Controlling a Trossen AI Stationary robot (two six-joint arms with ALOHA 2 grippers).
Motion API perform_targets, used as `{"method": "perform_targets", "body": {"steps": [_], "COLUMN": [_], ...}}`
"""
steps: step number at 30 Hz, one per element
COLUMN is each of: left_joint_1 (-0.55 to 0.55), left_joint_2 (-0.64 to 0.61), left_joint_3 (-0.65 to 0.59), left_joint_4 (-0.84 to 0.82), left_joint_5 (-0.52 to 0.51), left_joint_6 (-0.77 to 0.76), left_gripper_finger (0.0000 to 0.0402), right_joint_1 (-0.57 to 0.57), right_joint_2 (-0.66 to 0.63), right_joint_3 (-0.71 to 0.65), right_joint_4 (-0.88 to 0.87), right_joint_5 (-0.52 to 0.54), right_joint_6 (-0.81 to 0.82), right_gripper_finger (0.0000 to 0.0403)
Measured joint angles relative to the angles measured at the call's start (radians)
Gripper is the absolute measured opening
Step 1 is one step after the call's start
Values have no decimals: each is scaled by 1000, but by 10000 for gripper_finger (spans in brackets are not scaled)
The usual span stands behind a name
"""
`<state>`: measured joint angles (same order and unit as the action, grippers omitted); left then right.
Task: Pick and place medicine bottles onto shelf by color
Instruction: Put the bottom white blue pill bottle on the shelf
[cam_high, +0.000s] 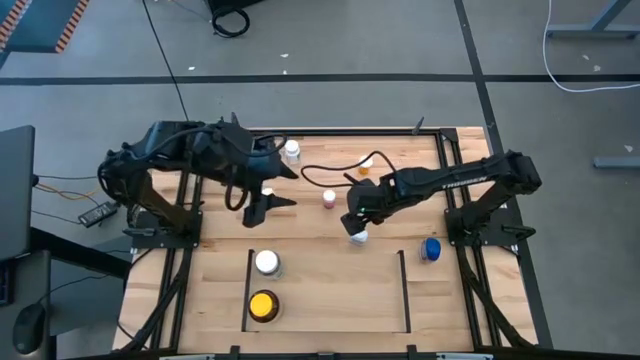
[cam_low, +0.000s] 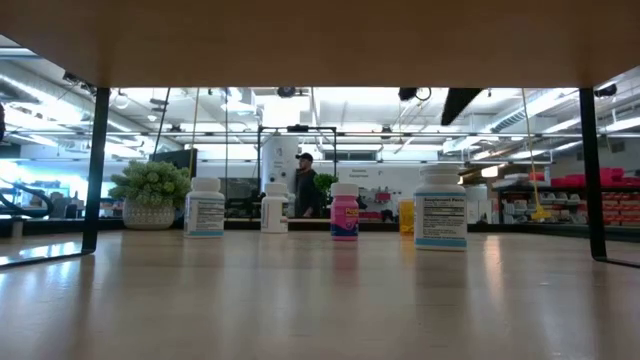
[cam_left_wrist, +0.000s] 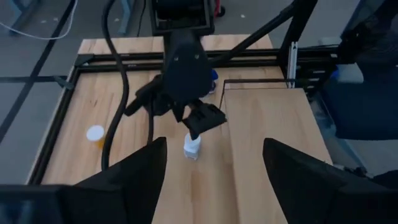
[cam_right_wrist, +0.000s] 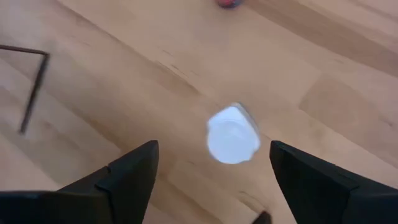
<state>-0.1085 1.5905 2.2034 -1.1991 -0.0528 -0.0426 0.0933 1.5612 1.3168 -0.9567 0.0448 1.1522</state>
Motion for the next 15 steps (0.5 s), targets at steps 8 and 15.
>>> {"method": "perform_targets", "body": {"steps": [8,15], "left_joint_1": [10,41], "left_joint_2": [-239,-423], "left_joint_3": [-552,-804], "left_joint_4": [492,631], "left_joint_5": [31,26], "left_joint_6": [-90,-195], "left_gripper_finger": [270,270], "right_joint_1": [5,8], "right_joint_2": [0,12], "right_joint_3": [-98,-105], "right_joint_4": [50,97], "right_joint_5": [-2,-12], "right_joint_6": [44,105], "right_gripper_finger": [330,331]}}
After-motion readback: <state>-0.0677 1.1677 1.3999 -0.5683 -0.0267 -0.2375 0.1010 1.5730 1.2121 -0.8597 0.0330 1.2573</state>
